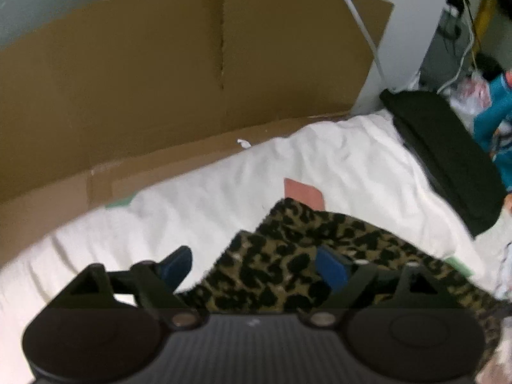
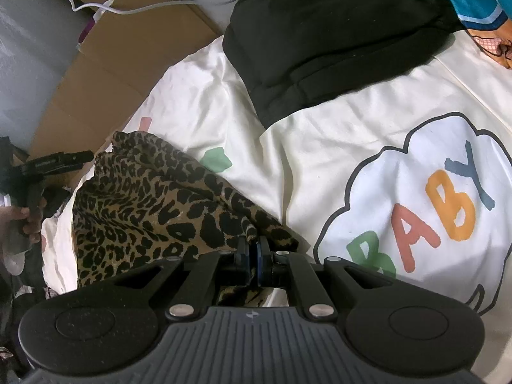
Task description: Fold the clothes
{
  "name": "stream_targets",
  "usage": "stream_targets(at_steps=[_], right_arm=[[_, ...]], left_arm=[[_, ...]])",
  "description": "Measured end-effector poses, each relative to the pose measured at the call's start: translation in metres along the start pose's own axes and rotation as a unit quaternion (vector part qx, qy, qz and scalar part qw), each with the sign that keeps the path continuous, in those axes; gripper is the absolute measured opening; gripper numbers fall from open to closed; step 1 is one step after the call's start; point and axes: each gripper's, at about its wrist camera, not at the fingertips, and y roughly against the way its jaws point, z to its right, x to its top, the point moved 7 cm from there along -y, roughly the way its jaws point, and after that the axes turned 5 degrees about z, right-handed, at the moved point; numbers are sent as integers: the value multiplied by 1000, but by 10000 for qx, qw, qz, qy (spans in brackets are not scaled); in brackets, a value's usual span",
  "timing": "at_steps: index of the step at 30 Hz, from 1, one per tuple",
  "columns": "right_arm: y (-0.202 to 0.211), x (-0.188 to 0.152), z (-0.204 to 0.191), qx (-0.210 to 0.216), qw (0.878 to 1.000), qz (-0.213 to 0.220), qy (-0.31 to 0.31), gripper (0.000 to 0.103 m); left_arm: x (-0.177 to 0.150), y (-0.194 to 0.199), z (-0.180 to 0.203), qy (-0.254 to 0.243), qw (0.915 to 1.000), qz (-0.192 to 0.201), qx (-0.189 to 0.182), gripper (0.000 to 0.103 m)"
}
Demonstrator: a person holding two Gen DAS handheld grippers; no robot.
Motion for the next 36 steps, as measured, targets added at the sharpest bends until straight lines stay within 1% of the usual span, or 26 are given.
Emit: stream_targets(at_steps=[2, 5, 9, 12, 14, 15, 17, 18, 20, 22, 25, 32, 36], right_arm=[[0, 1, 0, -1, 10000, -2, 6, 2], [0, 1, -1, -4, 10000, -6, 14, 2], [0, 2, -1, -6, 10000, -11, 25, 2], [1, 4, -3, 14, 10000, 10, 32, 2], [1, 5, -4, 29, 10000, 26, 49, 2], [1, 6, -5, 35, 10000, 34, 60, 2], [3, 7, -7, 53, 9999, 59, 88, 2], [4, 7, -9, 62, 9999, 80, 104, 2], [7, 8, -12, 83, 9998, 123, 130, 2], [11, 8, -14, 104, 9997, 170, 143, 2], [17, 7, -16, 134, 9995, 242, 153, 2], [31, 4, -18, 174, 9990, 382, 150, 2], [35, 4, -13, 156, 9990, 410, 89, 2]], left_arm=[[0, -10, 4, -64, 9999, -80, 11, 87], [-8, -26, 10, -118, 9994, -321, -87, 85], [-25, -37, 16, -396, 9984, -413, -29, 84], [-27, -39, 15, -395, 9986, -356, 71, 72], [-25, -38, 14, -334, 9988, -341, 101, 61], [-24, -36, 14, -330, 9989, -321, 104, 59], [-23, -31, 15, -376, 9989, -256, 100, 52], [-22, -27, 16, -400, 9989, -207, 102, 50], [-20, -16, 18, -449, 9989, -85, 111, 42], [-18, -5, 20, -498, 9987, 38, 120, 39], [-16, 11, 23, -571, 9980, 222, 134, 37], [1, 44, 34, -702, 9952, 681, 101, 36], [7, 46, 42, -773, 9944, 721, 88, 36]])
